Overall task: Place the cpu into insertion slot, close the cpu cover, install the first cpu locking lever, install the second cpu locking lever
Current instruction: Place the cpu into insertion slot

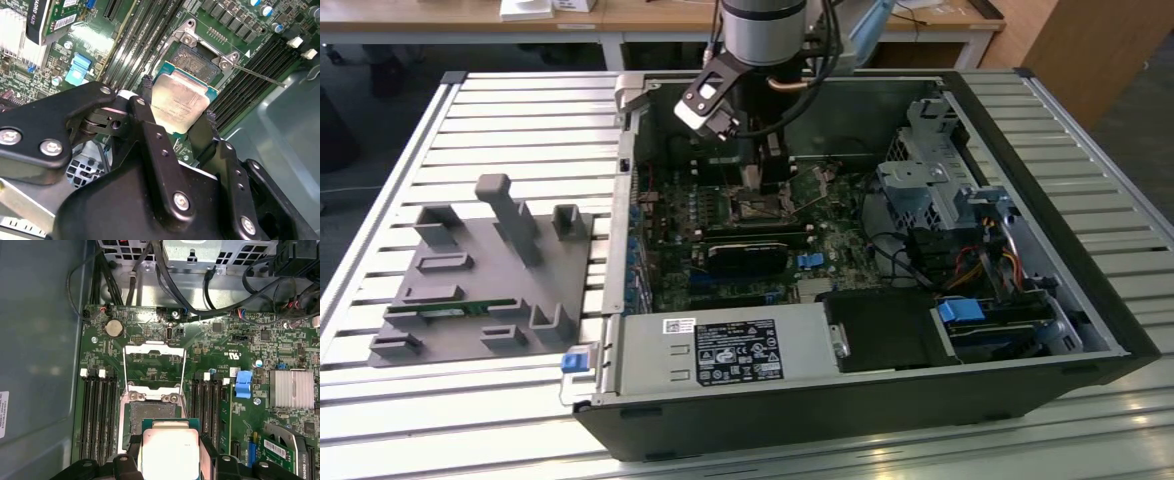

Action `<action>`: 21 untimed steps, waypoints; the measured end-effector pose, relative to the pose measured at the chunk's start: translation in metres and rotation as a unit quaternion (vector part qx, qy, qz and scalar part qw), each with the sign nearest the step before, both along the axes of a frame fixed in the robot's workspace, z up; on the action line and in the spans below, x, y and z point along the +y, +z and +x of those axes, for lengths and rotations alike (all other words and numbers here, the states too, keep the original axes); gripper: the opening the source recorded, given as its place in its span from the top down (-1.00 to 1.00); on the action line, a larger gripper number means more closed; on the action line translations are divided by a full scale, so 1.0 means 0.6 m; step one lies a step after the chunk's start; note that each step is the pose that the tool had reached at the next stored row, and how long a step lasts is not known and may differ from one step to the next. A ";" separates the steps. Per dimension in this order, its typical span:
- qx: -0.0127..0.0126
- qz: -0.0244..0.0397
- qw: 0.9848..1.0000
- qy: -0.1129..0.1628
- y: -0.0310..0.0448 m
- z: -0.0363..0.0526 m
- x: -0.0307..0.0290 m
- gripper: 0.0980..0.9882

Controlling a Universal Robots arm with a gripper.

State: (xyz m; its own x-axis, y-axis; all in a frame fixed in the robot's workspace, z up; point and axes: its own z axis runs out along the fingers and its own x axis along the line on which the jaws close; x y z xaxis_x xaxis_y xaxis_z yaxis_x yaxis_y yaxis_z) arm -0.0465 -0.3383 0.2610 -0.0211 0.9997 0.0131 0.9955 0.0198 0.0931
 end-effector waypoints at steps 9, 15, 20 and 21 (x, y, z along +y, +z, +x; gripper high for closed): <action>0.000 0.000 1.000 0.000 -0.006 0.000 0.0000 0.01; 0.000 0.000 1.000 0.000 -0.011 0.000 0.0000 0.01; 0.000 0.000 1.000 0.000 -0.015 0.000 0.0000 0.01; 0.000 0.000 1.000 0.000 -0.016 0.000 0.0000 0.01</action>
State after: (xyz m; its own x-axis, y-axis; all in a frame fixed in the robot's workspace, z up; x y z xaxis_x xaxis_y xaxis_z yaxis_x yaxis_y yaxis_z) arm -0.0465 -0.3383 0.2511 -0.0212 0.9997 0.0132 0.9955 0.0199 0.0932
